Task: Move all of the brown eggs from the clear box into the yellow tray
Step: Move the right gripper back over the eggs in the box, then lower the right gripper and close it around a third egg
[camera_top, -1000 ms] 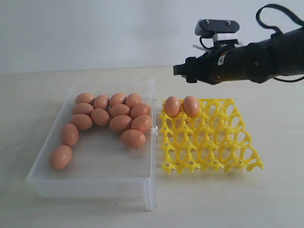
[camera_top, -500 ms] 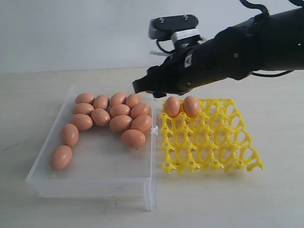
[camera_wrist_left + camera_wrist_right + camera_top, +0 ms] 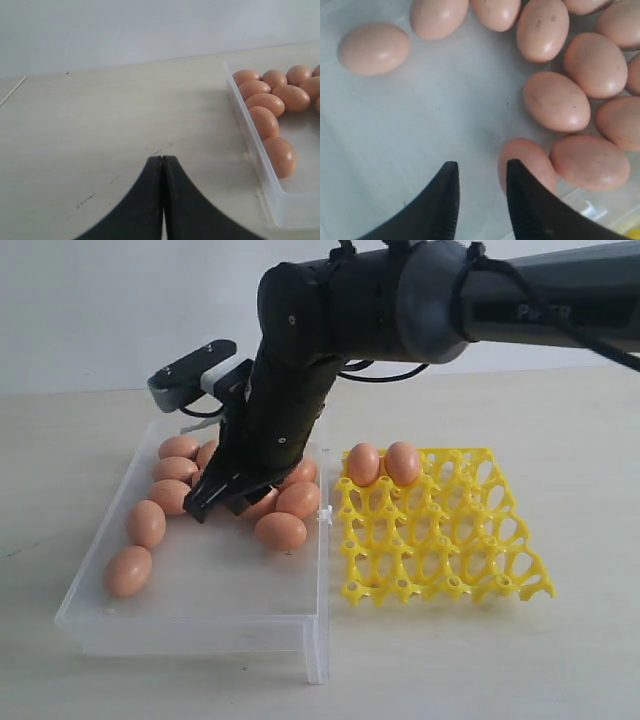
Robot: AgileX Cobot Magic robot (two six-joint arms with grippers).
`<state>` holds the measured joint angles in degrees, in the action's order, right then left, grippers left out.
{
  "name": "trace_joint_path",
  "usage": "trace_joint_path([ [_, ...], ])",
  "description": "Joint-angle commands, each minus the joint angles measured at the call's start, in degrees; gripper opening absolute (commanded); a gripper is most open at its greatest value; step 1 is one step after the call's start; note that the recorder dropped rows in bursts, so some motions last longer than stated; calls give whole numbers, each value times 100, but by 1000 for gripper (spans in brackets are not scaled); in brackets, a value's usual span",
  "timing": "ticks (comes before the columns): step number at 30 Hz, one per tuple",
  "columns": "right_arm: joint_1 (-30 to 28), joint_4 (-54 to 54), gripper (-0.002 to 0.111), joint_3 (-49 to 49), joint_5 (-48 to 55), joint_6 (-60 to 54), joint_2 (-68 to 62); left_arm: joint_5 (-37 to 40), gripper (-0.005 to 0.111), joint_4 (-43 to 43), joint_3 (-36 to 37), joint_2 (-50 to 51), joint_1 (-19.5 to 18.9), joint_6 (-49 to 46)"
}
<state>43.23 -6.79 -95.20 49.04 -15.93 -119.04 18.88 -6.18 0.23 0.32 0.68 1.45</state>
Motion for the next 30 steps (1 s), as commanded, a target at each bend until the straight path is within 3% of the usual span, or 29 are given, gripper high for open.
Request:
trace_joint_path([
  [1, 11, 485, 54, -122, 267, -278, -294, -79, 0, 16, -23, -32, -7, 25],
  [2, 11, 606, 61, -122, 257, -405, -375, -79, 0, 16, -23, -32, -7, 25],
  [4, 11, 870, 64, -122, 152, -518, -499, -79, 0, 16, -23, -32, -7, 25],
  [9, 11, 928, 63, -122, -4, -998, -654, -79, 0, 16, -23, -32, -7, 25],
  [30, 11, 862, 61, -122, -259, -1102, -1110, -79, 0, 16, -23, -32, -7, 25],
])
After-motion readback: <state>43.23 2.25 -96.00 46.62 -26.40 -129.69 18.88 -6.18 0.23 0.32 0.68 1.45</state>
